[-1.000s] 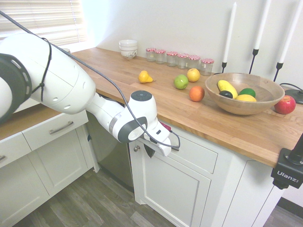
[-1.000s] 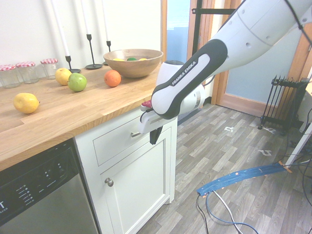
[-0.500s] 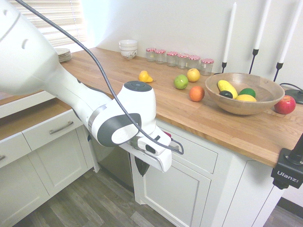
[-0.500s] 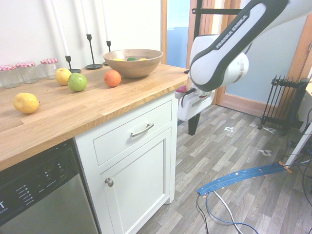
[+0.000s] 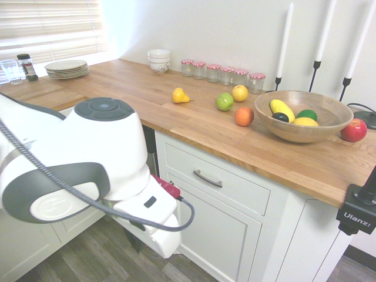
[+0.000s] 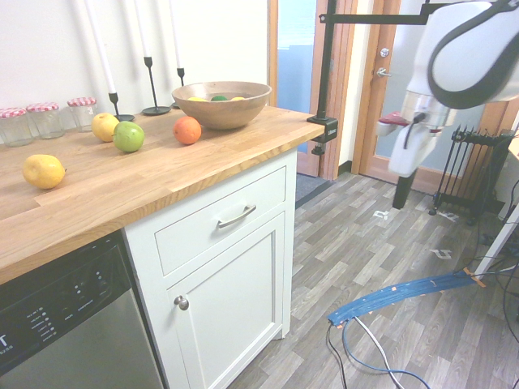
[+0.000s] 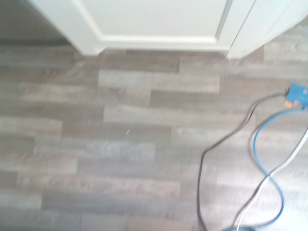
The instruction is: Close the drawer
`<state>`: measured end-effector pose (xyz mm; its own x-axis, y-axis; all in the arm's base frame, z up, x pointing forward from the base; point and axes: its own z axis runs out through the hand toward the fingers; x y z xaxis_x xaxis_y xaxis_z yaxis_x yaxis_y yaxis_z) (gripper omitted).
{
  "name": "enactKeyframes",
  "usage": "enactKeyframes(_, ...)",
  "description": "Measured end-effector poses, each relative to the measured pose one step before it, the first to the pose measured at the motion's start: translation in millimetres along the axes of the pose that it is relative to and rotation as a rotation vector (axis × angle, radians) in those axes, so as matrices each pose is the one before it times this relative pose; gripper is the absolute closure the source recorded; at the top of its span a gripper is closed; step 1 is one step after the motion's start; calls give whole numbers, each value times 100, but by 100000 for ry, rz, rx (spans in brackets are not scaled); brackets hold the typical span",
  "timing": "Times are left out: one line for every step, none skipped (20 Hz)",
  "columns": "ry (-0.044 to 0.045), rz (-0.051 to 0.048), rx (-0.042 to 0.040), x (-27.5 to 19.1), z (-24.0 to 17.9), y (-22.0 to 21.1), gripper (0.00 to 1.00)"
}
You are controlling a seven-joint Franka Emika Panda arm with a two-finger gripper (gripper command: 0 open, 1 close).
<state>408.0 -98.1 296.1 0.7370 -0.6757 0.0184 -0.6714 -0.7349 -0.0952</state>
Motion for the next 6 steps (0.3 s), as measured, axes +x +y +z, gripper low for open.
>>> enactKeyframes(451,-93,714,-991,-542,571,0)
enactKeyframes(638,-54,902,-791,-623,378,0)
enactKeyframes(512,-174,710,-607,-589,230,0)
enactKeyframes(359,-292,480,-365,-560,42,0)
enactKeyframes(297,-392,323,-89,-528,-168,0)
enactKeyframes(189,-374,149,-83,-328,-131,0)
